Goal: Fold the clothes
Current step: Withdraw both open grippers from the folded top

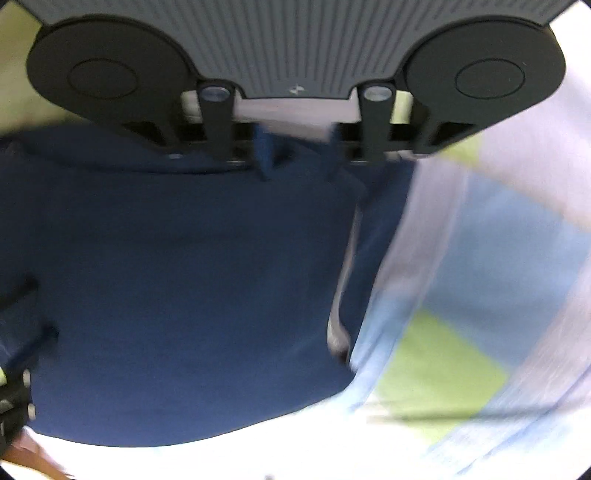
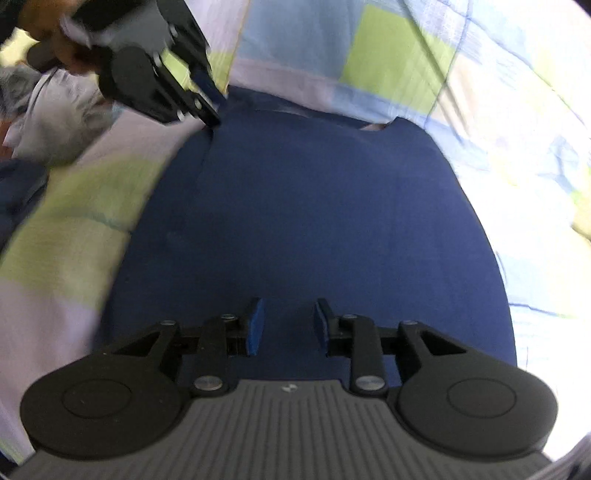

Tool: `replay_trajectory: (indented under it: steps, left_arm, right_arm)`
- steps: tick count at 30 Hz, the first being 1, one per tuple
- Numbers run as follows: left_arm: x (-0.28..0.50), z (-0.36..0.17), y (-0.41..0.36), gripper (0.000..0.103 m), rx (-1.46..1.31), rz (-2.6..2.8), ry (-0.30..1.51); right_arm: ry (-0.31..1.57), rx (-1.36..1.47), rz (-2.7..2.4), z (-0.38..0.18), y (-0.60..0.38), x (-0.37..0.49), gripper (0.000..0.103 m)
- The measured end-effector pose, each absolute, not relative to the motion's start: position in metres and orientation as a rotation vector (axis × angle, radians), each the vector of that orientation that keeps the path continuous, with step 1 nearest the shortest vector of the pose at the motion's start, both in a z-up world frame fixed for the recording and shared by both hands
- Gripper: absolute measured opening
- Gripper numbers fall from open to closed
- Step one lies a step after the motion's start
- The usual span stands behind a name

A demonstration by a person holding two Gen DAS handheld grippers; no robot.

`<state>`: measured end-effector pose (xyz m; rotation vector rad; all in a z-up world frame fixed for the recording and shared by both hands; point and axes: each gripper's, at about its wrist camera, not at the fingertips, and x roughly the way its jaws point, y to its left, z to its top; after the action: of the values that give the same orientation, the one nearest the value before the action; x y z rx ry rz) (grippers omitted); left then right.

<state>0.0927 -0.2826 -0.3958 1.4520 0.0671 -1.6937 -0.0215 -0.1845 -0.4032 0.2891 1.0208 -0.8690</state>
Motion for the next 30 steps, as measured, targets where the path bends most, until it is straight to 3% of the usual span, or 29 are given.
replay_trajectory:
  steps: [3,10,18,21,26,28,30]
  left_arm:
    - [0.071,-0.385,-0.281,0.046,1.42,-1.486,0.179]
    - [0.034,-0.329,-0.242,0.061,1.121,-1.235,0.782]
    - [0.028,-0.372,-0.155,0.06,0.892,-1.049,1.256]
    - [0.03,-0.382,-0.131,0.06,0.885,-0.981,1.32]
    - [0.037,-0.383,-0.093,0.06,0.835,-0.904,1.326]
    - [0.027,-0.381,-0.099,0.06,0.869,-0.916,1.262]
    - [0.002,-0.377,-0.094,0.06,1.007,-1.016,1.034]
  right_arm:
    - [0.986,0.277,-0.677,-0.387,-0.2,-0.051,0.03]
    - [0.928,0.516,-0.716,-0.33,-0.244,-0.169,0.033]
    - [0.846,0.852,-0.842,-0.333,-0.267,-0.241,0.034]
    - [0.874,0.862,-0.855,-0.34,-0.254,-0.242,0.035]
    - [0.994,0.622,-0.716,-0.347,-0.205,-0.227,0.034]
    - [1.027,0.473,-0.634,-0.345,-0.191,-0.218,0.034]
    - [1.051,0.303,-0.534,-0.344,-0.18,-0.216,0.034]
